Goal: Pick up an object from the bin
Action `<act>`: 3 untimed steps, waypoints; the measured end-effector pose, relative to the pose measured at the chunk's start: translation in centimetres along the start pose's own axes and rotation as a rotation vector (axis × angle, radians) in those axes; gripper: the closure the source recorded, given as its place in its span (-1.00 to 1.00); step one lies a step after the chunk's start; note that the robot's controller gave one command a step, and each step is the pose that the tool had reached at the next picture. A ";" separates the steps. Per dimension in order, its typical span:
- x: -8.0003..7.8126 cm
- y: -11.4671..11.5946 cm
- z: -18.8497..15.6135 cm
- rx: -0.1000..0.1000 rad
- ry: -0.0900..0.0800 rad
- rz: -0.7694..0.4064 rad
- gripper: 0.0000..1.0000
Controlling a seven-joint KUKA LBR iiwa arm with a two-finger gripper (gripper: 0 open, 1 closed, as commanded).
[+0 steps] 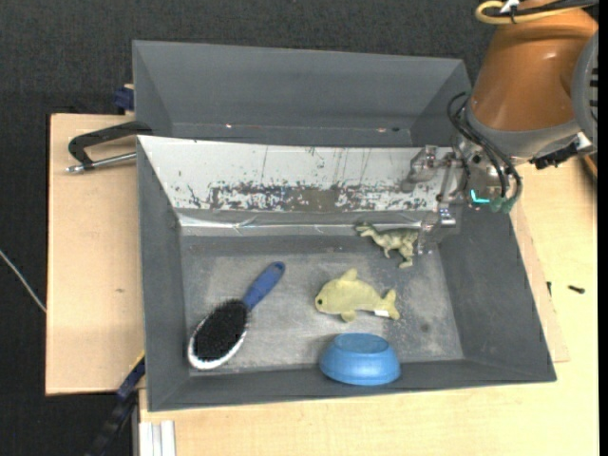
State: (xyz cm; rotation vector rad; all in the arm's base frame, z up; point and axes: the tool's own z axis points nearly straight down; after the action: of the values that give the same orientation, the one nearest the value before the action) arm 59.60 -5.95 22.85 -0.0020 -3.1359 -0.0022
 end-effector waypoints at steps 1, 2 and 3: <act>3.2 -0.8 13.0 -0.003 -0.003 0.075 -1.00; 7.3 3.8 15.7 0.002 -0.011 -0.315 -1.00; 7.4 3.7 15.7 0.002 -0.008 -0.315 1.00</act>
Offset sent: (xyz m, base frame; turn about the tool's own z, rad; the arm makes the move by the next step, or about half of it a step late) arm -0.0328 -0.0098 -0.1276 0.0755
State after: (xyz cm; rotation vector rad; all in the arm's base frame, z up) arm 52.15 -2.18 7.24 0.4905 -3.1061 0.0001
